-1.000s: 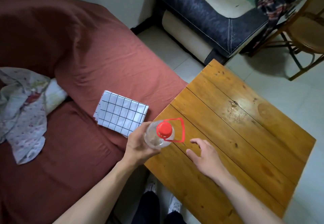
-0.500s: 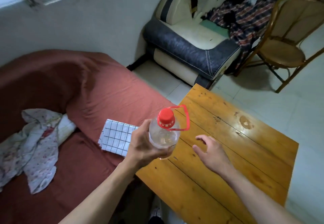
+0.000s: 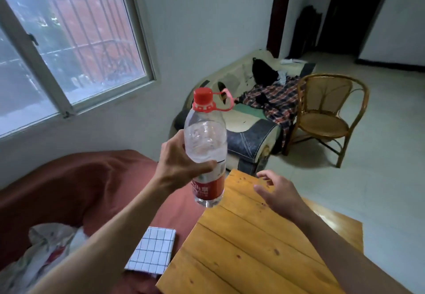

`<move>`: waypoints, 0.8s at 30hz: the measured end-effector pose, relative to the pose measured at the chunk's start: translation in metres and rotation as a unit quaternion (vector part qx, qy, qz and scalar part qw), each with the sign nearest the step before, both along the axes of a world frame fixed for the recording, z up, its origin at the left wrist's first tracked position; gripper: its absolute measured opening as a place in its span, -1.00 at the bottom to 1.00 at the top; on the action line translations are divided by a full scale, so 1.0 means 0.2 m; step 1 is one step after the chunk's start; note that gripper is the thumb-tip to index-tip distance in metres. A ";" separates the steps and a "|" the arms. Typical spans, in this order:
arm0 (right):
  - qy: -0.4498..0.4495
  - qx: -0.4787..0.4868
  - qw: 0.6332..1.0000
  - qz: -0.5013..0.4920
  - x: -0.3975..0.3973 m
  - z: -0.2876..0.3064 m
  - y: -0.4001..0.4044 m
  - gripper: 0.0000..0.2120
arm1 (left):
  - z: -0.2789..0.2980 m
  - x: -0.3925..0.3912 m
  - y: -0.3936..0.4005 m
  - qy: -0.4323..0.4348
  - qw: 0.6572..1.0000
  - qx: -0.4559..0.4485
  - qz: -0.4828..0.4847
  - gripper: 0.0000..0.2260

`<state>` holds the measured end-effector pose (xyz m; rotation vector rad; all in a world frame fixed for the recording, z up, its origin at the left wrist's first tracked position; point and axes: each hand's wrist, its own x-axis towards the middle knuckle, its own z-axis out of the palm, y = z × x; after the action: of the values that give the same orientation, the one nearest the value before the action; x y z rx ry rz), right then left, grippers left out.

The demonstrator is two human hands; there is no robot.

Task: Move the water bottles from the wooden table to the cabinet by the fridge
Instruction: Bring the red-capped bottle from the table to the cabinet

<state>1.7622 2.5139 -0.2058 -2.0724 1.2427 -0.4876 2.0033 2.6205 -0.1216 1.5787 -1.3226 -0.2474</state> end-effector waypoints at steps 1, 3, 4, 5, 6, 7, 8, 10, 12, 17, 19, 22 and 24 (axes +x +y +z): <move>-0.010 0.005 1.000 -0.005 -0.02 0.02 -0.01 -0.64 | 0.04 -0.02 -0.02 -0.006 1.000 -0.006 -0.009 -0.32; -0.035 0.022 0.999 -0.018 -0.07 0.04 -0.02 -0.62 | 0.11 -0.07 -0.06 -0.016 0.999 -0.016 -0.026 -0.33; -0.052 0.037 0.998 -0.025 -0.08 0.04 -0.02 -0.62 | 0.14 -0.09 -0.08 -0.018 0.999 -0.021 -0.032 -0.33; -0.072 0.055 0.995 -0.032 -0.10 0.05 -0.02 -0.64 | 0.17 -0.12 -0.09 -0.020 0.999 -0.028 -0.035 -0.34; -0.094 0.079 0.992 -0.036 -0.12 0.05 -0.02 -0.66 | 0.19 -0.15 -0.11 -0.021 0.999 -0.033 -0.035 -0.35; -0.120 0.113 0.986 -0.040 -0.13 0.05 -0.01 -0.71 | 0.21 -0.19 -0.12 -0.018 0.998 -0.037 -0.037 -0.36; -0.151 0.159 0.975 -0.045 -0.15 0.05 0.00 -0.74 | 0.23 -0.23 -0.13 -0.009 0.998 -0.039 -0.043 -0.36; -0.221 0.267 0.936 -0.060 -0.18 0.05 0.02 -0.72 | 0.24 -0.30 -0.15 0.012 0.997 -0.040 -0.059 -0.37; -0.271 0.343 0.896 -0.081 -0.23 0.03 0.03 -0.65 | 0.23 -0.37 -0.16 0.023 0.997 -0.039 -0.068 -0.38; -0.341 0.445 0.820 -0.117 -0.38 -0.05 0.02 -0.56 | 0.15 -0.52 -0.20 0.045 0.994 -0.013 -0.101 -0.39; -0.349 0.462 0.806 -0.122 -0.43 -0.08 0.03 -0.54 | 0.11 -0.55 -0.21 0.049 0.993 -0.002 -0.110 -0.41; -0.345 0.479 0.796 -0.133 -0.47 -0.10 0.04 -0.50 | 0.05 -0.59 -0.23 0.061 0.989 0.010 -0.137 -0.47; -0.342 0.476 0.796 -0.150 -0.50 -0.11 0.07 -0.50 | 0.01 -0.62 -0.25 0.062 0.986 0.013 -0.157 -0.51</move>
<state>1.6625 2.5271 -0.2272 -0.7330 1.0223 -0.5270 1.8801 2.5703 -0.1186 1.3480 -1.4712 -0.5518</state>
